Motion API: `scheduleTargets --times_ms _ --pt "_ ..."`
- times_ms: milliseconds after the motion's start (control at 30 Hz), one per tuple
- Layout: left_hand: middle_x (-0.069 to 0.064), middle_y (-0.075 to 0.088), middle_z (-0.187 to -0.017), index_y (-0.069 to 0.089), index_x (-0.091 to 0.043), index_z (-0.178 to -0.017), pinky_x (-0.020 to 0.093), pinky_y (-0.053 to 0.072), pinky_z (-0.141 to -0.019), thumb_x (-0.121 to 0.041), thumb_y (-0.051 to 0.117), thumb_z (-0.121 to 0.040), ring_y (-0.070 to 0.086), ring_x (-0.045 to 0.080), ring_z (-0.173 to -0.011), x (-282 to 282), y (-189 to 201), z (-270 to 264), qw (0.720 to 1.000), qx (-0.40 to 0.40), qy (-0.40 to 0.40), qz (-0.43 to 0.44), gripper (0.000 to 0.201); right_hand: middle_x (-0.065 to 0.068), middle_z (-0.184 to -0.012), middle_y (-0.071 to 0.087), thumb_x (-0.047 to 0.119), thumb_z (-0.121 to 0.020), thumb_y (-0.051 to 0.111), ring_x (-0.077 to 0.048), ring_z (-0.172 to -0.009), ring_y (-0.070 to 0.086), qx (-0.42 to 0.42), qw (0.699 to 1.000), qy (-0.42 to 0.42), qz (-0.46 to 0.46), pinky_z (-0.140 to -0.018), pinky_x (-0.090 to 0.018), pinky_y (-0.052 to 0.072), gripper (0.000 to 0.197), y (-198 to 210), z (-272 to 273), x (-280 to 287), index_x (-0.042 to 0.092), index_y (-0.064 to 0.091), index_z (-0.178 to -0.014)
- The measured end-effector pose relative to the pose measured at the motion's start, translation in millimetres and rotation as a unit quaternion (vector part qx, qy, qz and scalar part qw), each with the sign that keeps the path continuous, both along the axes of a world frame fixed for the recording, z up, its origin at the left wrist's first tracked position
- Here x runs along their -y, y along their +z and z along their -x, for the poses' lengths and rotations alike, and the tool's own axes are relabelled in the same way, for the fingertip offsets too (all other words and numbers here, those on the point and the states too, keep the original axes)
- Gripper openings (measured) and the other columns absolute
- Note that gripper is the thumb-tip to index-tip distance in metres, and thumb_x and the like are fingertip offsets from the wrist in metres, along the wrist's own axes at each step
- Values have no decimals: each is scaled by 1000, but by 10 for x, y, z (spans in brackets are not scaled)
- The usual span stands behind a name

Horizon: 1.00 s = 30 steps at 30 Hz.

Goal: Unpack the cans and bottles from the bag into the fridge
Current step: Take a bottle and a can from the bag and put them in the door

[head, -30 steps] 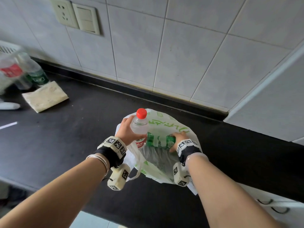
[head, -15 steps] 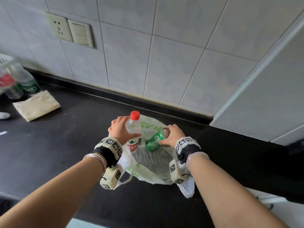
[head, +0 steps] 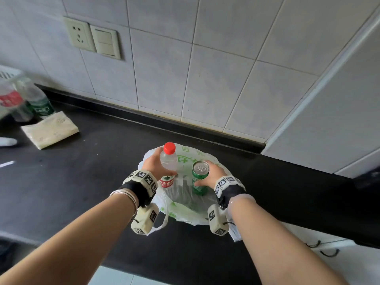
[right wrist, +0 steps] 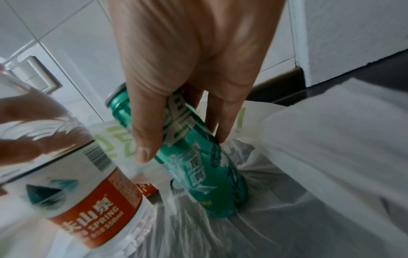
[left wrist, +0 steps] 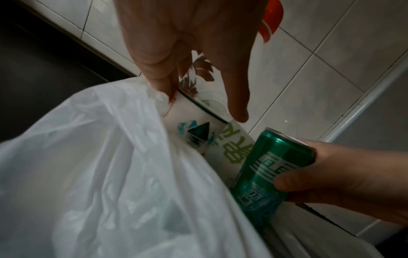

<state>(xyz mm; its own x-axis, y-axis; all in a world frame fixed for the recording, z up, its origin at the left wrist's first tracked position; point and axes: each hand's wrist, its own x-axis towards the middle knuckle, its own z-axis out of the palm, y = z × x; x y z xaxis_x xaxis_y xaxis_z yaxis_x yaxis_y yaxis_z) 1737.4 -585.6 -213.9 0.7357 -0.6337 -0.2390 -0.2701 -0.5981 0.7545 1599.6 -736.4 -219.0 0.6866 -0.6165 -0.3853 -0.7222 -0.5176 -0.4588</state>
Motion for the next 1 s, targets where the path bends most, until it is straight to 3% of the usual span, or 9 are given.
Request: scheduleTargets --times_ms 167,300,433,600,800,1000 --pt "5 56 -125 45 -18 -133 32 41 -98 -21 86 -61 52 23 -118 -53 85 16 1000 5 1 12 82 0 -124 62 36 -65 83 -22 -114 58 9 999 8 35 -93 -27 44 66 122 -25 -167 22 54 -123" --pt "2 62 -114 48 -21 -126 30 44 -89 -23 86 -61 57 22 -107 -44 258 37 999 -6 -14 29 75 -2 -118 65 34 -65 84 -22 -110 61 93 995 -35 5 -92 -29 47 62 278 -39 -207 19 55 -118" --pt "-3 57 -103 44 -20 -122 28 44 -84 -23 85 -62 55 17 -95 -67 489 169 996 -13 28 79 73 1 -107 66 31 -63 85 -17 -98 62 165 985 -40 1 -88 -32 49 52 460 -49 -227 18 55 -103" --pt "1 61 -107 46 -19 -123 27 45 -85 -24 85 -62 56 16 -94 -193 725 361 992 15 70 103 72 3 -97 65 35 -61 86 -17 -92 63 229 973 -25 13 -82 -29 50 48 587 -2 -232 22 53 -94" --pt "2 64 -108 49 -21 -123 30 48 -89 -24 84 -63 59 19 -98 -363 901 769 973 57 176 137 70 0 -104 64 32 -62 85 -19 -96 61 284 958 24 14 -88 -32 51 52 785 158 -243 16 55 -102" --pt "-4 64 -101 54 -25 -114 36 52 -91 -15 85 -61 62 17 -97 -591 1005 1347 927 71 301 214 62 -3 -105 62 33 -64 83 -20 -95 60 295 946 137 22 -84 -32 50 55 896 442 -323 11 54 -104"
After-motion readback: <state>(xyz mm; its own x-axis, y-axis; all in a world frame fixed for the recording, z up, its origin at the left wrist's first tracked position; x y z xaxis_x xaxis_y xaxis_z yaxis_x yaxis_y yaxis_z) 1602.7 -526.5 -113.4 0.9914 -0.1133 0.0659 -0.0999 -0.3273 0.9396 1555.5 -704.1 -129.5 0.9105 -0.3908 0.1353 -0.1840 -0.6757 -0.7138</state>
